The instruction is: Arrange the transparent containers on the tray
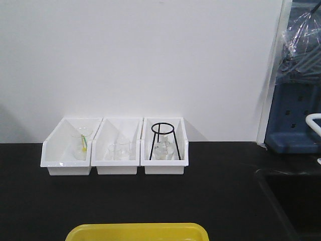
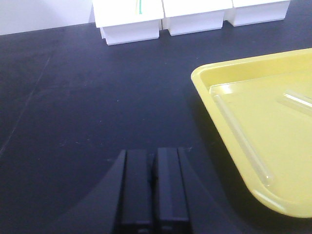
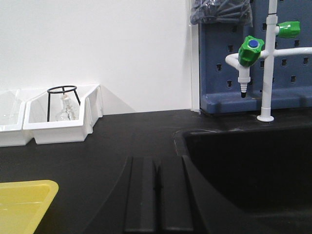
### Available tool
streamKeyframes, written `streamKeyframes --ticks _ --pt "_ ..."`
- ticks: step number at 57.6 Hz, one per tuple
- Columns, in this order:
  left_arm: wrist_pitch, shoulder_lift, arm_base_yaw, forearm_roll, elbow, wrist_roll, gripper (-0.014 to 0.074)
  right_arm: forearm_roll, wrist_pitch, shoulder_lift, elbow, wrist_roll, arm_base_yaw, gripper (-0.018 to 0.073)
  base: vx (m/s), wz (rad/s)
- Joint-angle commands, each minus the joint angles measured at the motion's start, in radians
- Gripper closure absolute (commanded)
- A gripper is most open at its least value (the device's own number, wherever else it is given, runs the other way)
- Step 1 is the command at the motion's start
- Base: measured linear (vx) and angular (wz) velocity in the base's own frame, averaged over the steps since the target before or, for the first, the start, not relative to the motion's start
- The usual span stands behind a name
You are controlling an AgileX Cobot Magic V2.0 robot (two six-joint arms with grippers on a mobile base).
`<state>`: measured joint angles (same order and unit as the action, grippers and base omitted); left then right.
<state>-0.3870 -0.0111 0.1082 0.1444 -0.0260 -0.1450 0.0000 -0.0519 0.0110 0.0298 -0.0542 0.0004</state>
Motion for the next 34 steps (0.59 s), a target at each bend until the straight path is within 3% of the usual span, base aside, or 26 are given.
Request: streamKeyframes --ticks 1,34 --pt "0.078 -0.024 -0.001 0.004 -0.032 -0.009 0.0604 -0.007 0.09 0.008 0.01 0.002 0.0 0.0571 0.0 0.0" --pt "0.078 -0.024 -0.001 0.004 -0.032 -0.009 0.0604 -0.007 0.088 0.008 0.01 0.002 0.0 0.0571 0.0 0.0"
